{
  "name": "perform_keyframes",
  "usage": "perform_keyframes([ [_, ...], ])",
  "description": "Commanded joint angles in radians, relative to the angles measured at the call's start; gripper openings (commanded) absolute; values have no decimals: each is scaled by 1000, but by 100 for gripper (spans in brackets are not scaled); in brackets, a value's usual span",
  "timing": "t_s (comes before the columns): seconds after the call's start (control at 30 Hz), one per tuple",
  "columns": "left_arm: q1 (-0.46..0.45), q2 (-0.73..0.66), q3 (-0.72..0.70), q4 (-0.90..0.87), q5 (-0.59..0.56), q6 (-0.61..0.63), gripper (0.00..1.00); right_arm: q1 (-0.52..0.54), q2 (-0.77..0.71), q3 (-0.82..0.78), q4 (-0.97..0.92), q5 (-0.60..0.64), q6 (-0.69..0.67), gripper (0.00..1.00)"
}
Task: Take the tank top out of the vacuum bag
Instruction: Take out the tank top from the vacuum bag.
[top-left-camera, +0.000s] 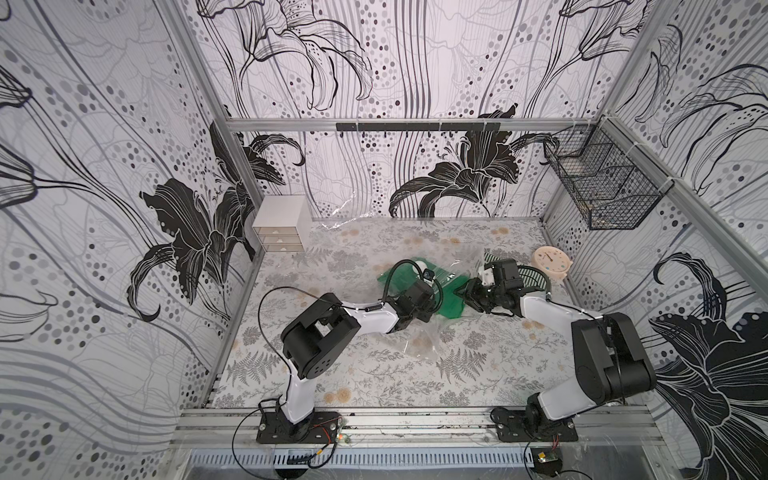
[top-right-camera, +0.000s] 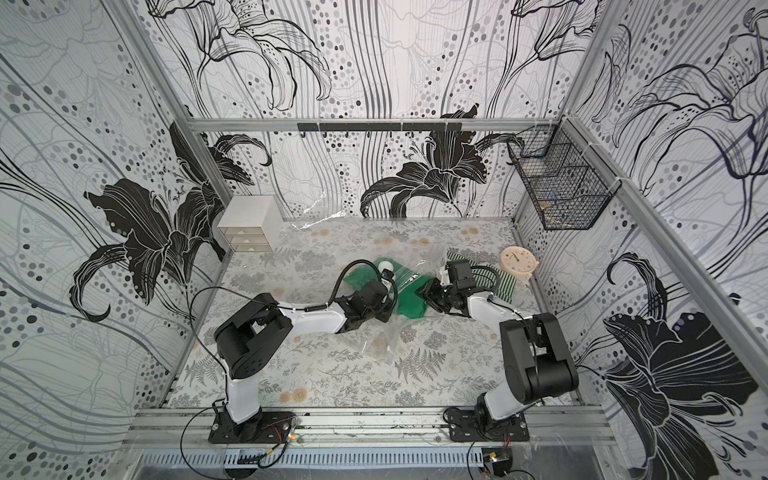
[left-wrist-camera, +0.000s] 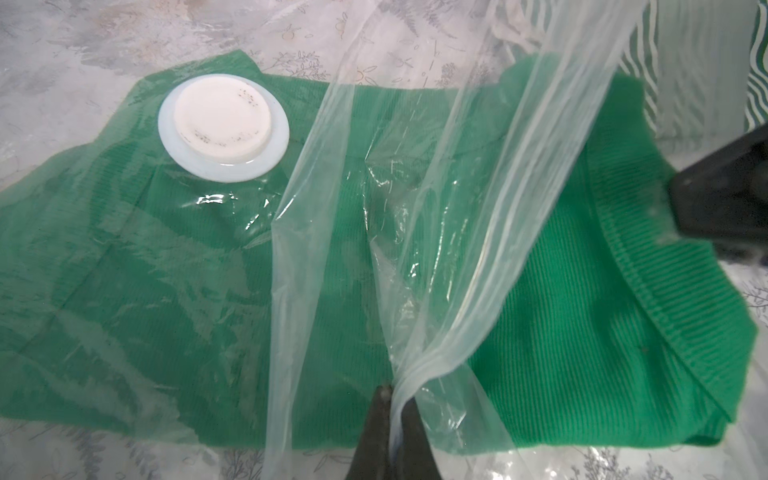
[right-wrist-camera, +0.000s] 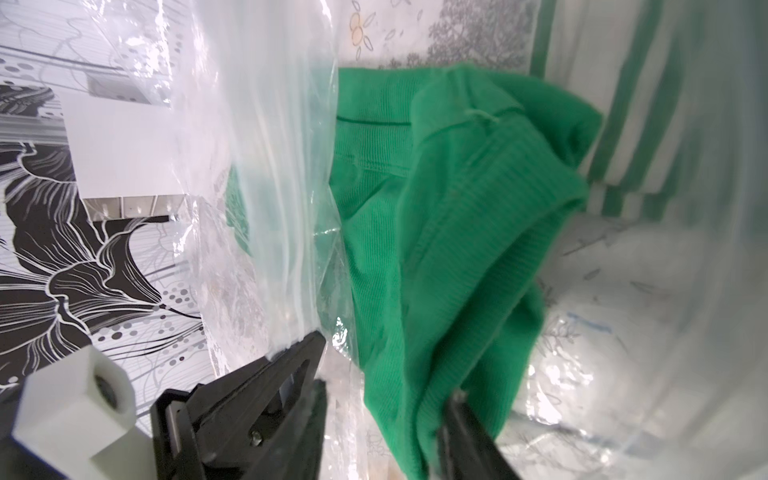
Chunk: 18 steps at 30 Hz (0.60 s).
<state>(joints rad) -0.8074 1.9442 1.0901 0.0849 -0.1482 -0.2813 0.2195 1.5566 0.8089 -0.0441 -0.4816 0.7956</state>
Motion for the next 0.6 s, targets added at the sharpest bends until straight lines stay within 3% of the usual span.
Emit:
perform_keyframes([
  [0.0,-6,18,22,-10,-5,5,0,12,33,43,-45,-33,-26,49],
  [0.23,-5,13,22,-10,-13,1,0,15,87,66,-134,22,-90,57],
  [0.37,-6,10,19,-13,-14,-4,0,14,93,63,-194,68,-124,57],
  [0.57,-6,15,25,-14,-16,-9,0,18,194,56,-118,-2,-115,50],
])
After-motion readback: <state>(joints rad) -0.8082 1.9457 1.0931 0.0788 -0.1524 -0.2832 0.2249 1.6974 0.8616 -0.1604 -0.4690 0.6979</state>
